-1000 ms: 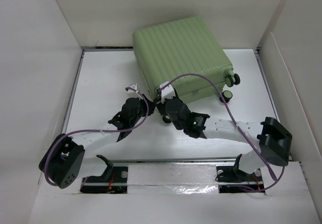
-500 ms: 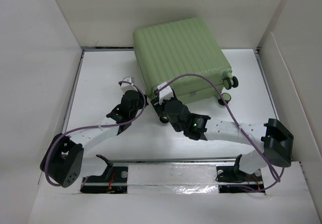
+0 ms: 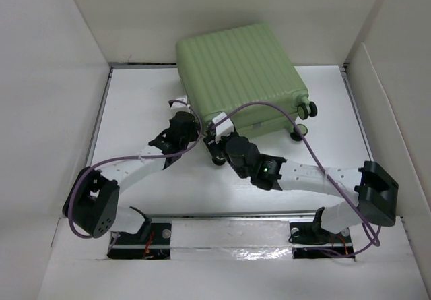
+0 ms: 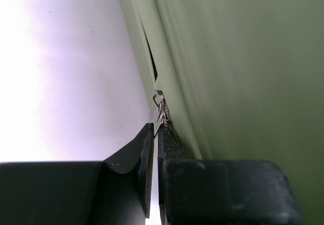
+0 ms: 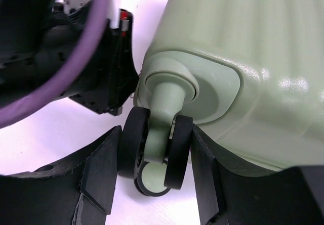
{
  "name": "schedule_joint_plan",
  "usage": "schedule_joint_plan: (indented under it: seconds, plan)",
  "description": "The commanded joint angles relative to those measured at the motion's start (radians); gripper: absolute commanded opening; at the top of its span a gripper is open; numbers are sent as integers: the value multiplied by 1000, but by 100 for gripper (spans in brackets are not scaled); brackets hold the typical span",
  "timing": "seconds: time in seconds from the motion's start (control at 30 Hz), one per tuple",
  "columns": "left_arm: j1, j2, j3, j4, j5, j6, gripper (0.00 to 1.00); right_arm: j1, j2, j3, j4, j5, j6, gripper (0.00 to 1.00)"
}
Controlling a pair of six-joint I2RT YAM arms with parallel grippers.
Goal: Pack the luggage
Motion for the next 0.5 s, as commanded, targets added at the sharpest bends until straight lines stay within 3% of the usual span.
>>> schedule_joint_plan:
  seconds: [0.0, 0.13, 0.17, 0.23, 0.27, 0.43, 0.47]
  plan:
    - [165, 43, 80, 28, -445, 53, 0, 146, -26, 61, 7, -171, -34, 0]
    - [165, -89, 74, 8, -436, -7, 52, 178, 42, 121, 21, -162, -31, 0]
    - [165, -167, 71, 8, -431, -18, 72, 178, 51, 127, 33, -159, -28, 0]
    - [175, -241, 77, -7, -391, -12, 85, 189, 66, 143, 44, -146, -16, 0]
    - [188, -302, 86, -29, -376, -10, 97, 189, 69, 146, 47, -148, -11, 0]
    - [237, -439, 154, -176, -183, -10, 98, 219, 85, 164, 75, -145, 9, 0]
    - [237, -483, 155, -193, -148, -7, 97, 220, 88, 181, 69, -146, 8, 6]
